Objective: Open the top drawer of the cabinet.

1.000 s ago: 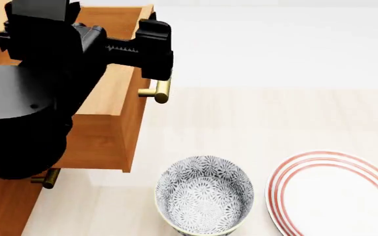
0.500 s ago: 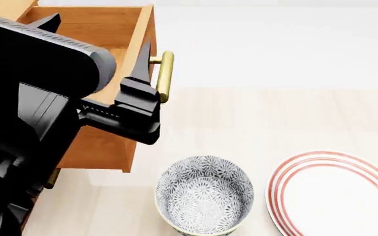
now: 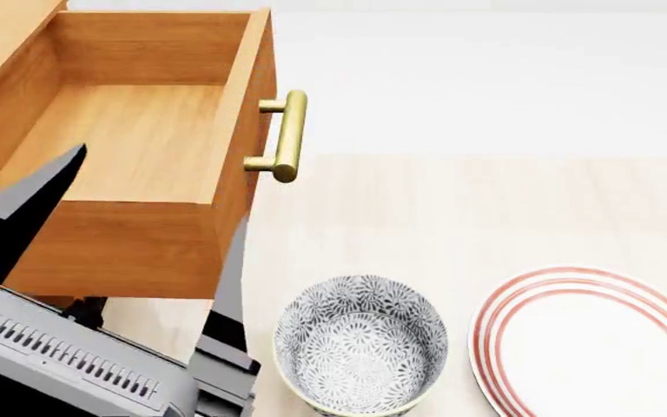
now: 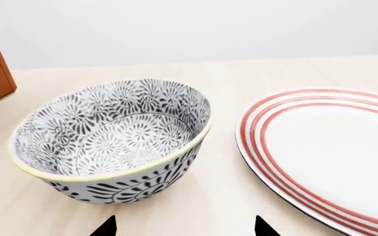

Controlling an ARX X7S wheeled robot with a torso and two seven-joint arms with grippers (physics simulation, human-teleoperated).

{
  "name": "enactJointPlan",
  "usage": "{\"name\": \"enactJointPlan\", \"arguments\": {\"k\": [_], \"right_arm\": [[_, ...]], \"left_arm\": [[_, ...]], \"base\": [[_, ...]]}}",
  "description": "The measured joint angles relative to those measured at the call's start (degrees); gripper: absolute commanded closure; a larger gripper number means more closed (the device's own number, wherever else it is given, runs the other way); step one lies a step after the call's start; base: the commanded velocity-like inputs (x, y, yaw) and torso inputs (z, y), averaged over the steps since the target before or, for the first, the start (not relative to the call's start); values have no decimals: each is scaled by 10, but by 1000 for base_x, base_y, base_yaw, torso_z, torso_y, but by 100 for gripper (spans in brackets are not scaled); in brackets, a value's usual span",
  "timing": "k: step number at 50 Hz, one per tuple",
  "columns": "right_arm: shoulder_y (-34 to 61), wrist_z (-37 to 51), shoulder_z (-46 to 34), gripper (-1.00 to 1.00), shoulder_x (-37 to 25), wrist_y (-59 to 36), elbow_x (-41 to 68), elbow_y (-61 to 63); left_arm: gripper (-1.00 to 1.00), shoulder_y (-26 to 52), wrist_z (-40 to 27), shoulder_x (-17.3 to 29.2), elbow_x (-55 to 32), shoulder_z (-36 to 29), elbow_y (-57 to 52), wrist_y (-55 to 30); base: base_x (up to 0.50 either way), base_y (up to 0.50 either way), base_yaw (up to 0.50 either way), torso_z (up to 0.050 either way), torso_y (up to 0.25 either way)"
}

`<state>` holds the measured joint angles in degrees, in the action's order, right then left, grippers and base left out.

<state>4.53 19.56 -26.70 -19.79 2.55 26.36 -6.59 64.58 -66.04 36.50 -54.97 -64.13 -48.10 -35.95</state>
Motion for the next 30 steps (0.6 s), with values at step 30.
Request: {"name": "enactJointPlan", "arguments": {"k": [30], "right_arm": [[-12, -9, 43, -100, 15, 136, 4, -13]], "left_arm": [[-100, -275, -49, 87, 412, -112, 310, 394]], "base": [[0, 0, 0, 0, 0]]}}
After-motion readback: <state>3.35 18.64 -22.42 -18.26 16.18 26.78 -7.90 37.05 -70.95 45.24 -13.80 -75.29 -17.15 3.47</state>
